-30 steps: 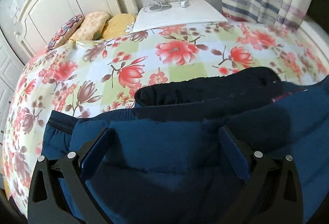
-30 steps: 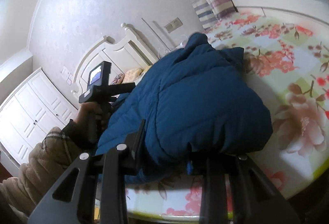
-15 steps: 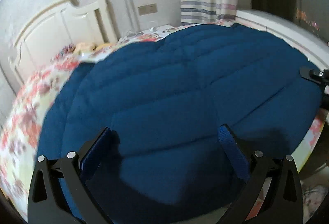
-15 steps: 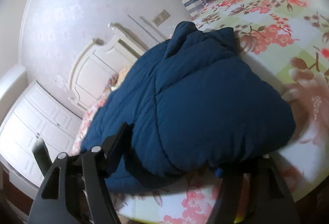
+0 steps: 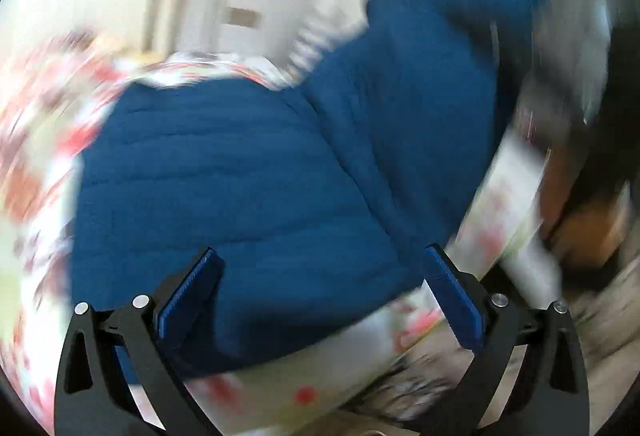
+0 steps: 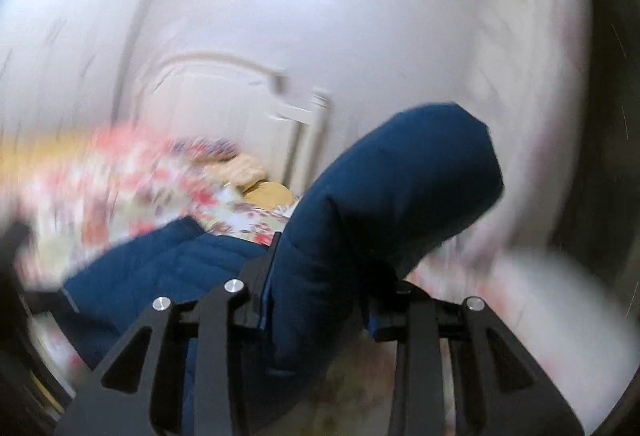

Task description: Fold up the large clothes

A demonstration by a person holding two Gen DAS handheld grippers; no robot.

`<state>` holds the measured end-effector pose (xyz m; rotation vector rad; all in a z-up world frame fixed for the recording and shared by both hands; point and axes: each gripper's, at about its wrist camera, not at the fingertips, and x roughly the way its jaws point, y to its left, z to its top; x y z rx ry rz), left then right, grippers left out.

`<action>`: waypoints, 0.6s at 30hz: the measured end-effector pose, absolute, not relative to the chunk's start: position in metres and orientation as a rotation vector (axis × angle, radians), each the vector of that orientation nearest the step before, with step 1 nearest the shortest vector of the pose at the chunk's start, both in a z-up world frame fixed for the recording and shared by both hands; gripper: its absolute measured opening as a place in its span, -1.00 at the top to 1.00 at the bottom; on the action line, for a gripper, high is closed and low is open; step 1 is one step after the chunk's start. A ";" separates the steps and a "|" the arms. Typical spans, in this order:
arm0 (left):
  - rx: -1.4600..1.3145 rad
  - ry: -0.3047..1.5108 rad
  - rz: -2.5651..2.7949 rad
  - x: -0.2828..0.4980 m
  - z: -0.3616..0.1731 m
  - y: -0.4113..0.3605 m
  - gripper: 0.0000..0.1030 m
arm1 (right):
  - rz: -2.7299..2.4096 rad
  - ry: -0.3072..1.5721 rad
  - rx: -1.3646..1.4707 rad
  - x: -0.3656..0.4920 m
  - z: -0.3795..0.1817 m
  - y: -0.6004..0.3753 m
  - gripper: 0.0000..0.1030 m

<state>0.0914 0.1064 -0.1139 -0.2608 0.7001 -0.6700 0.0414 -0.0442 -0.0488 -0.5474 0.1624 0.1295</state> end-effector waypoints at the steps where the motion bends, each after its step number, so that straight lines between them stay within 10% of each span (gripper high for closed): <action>1: -0.352 0.684 -0.665 0.094 -0.111 0.132 -0.89 | 0.157 0.147 -0.685 0.040 -0.062 -0.012 0.37; 8: -0.848 0.698 -0.741 0.132 -0.129 0.244 -0.91 | 0.254 0.108 -1.422 0.018 -0.216 0.105 0.36; 18: -0.767 0.870 -0.855 0.202 -0.128 0.189 -0.91 | 0.266 0.087 -1.313 0.016 -0.193 0.097 0.42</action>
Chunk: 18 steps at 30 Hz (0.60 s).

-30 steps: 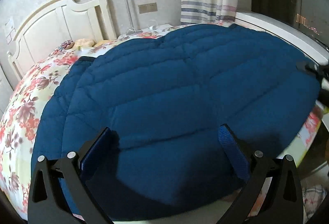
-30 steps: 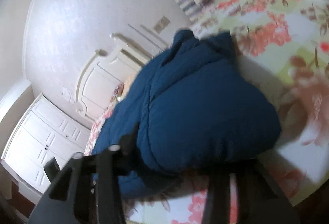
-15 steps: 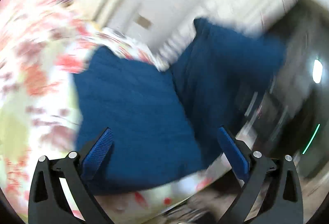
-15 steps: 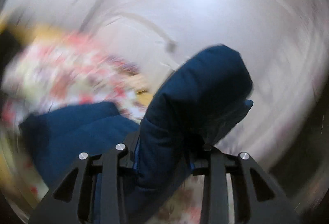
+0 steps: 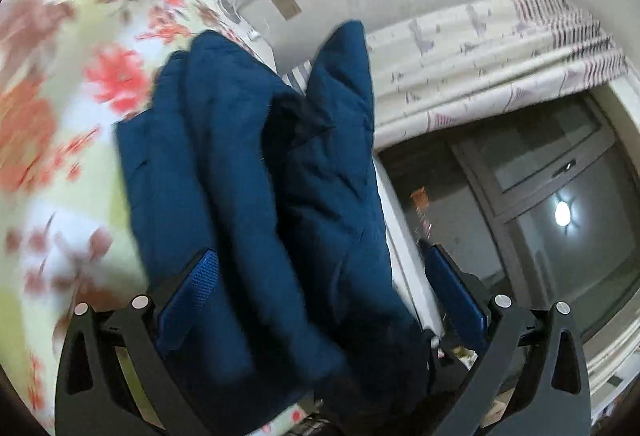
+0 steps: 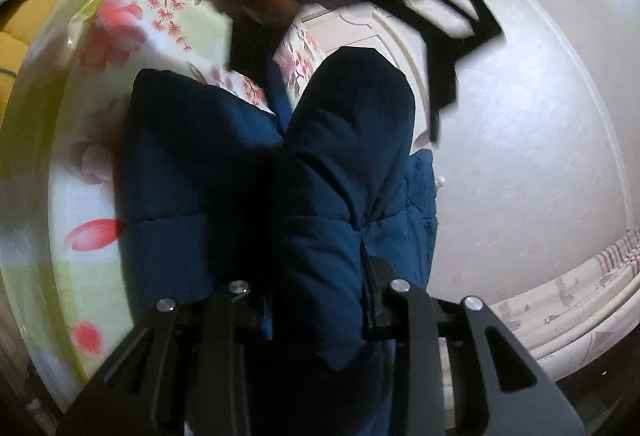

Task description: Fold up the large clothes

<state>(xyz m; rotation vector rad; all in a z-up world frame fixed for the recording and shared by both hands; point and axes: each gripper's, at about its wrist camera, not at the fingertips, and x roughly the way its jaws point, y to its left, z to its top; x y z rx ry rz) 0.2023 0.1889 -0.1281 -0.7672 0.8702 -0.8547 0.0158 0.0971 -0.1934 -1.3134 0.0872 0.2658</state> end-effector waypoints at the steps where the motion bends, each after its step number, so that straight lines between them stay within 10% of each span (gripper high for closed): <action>1: -0.742 0.885 -0.851 0.207 -0.125 0.184 -0.91 | 0.269 0.082 -1.314 0.015 -0.193 0.097 0.42; 9: -0.414 1.137 -0.695 0.286 -0.104 0.133 -0.91 | 0.281 0.040 -1.318 0.014 -0.201 0.086 0.38; 13: -0.425 1.098 -0.671 0.288 -0.106 0.136 -0.37 | 0.311 0.047 -1.129 -0.001 -0.176 0.051 -0.78; 18: -0.477 1.016 -0.690 0.273 -0.112 0.149 0.00 | 0.225 0.176 -0.831 -0.003 -0.159 -0.019 -0.63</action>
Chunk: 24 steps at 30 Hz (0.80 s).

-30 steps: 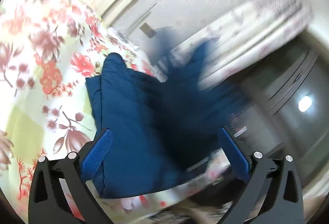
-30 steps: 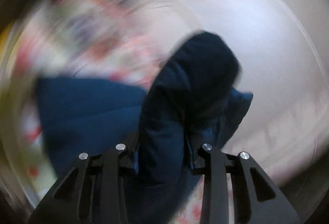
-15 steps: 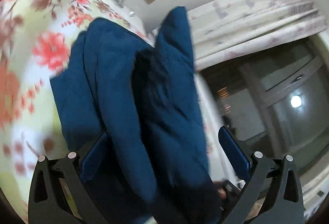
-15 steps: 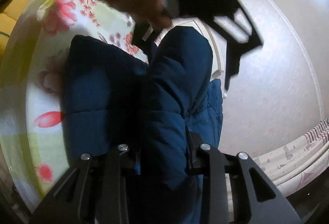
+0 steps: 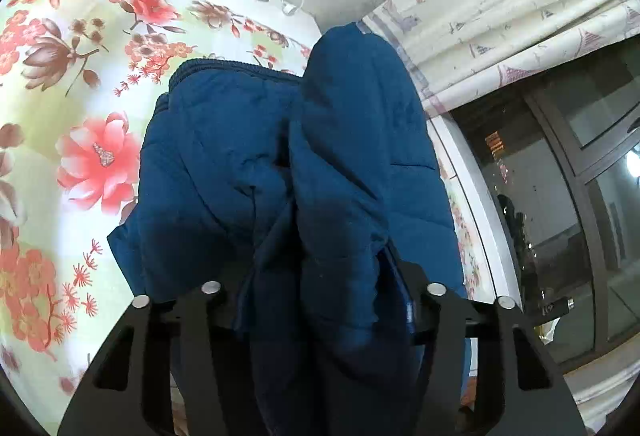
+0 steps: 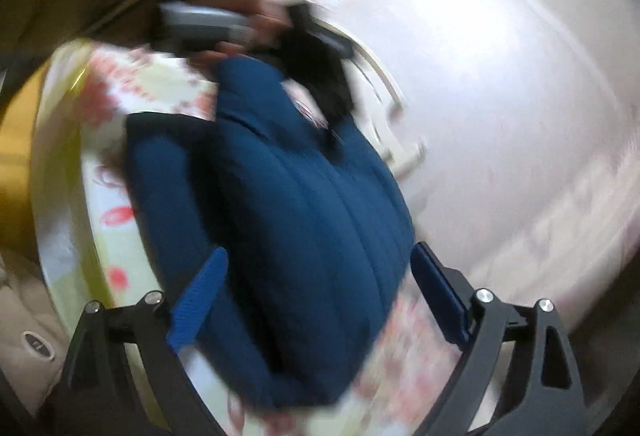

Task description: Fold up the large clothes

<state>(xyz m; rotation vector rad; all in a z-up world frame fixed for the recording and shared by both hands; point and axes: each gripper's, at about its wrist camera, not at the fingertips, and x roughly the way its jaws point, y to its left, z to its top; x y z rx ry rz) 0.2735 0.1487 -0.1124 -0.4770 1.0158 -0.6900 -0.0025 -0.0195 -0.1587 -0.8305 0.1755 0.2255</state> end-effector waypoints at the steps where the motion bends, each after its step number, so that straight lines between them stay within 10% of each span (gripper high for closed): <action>1: -0.477 1.010 -0.688 0.272 -0.112 0.148 0.04 | 0.188 0.197 -0.818 0.002 -0.162 -0.029 -0.55; 12: -0.358 0.796 -0.649 0.210 -0.046 0.133 0.63 | 0.201 0.381 -0.827 0.040 -0.175 -0.037 -0.51; 24: -0.600 0.798 -0.687 0.228 -0.140 0.195 0.51 | 0.358 0.438 -0.867 0.031 -0.159 -0.046 -0.39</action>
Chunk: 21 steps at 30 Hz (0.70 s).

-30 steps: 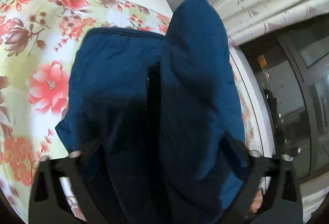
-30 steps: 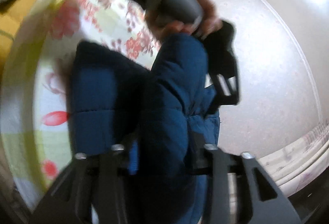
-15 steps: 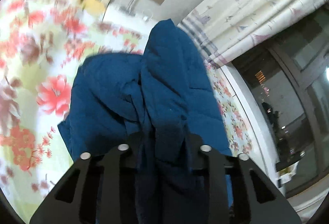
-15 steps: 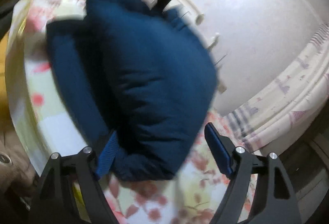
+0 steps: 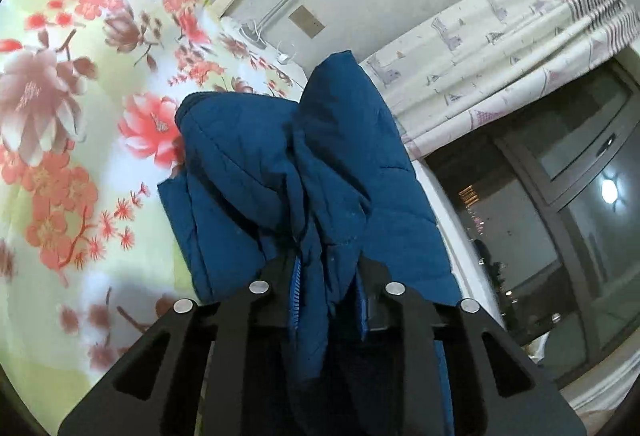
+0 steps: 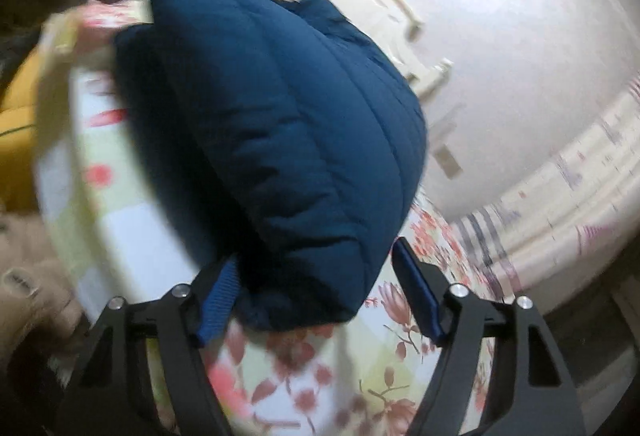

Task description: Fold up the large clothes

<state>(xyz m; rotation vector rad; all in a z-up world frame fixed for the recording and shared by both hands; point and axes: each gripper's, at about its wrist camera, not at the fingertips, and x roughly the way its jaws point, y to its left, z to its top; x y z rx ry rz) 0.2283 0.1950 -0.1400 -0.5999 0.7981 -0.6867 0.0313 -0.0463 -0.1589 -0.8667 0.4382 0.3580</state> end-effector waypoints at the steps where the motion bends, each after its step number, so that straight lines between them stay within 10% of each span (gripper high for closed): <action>1: -0.585 0.797 -0.683 0.228 -0.138 0.194 0.51 | 0.416 0.451 -0.814 0.021 -0.151 -0.048 -0.39; 11: -0.577 0.781 -0.656 0.217 -0.138 0.197 0.43 | 0.642 0.352 -0.471 0.054 -0.067 0.021 -0.39; 21: -0.411 0.584 -0.453 0.179 -0.055 0.213 0.15 | 0.579 0.438 -0.754 0.074 -0.144 0.083 -0.30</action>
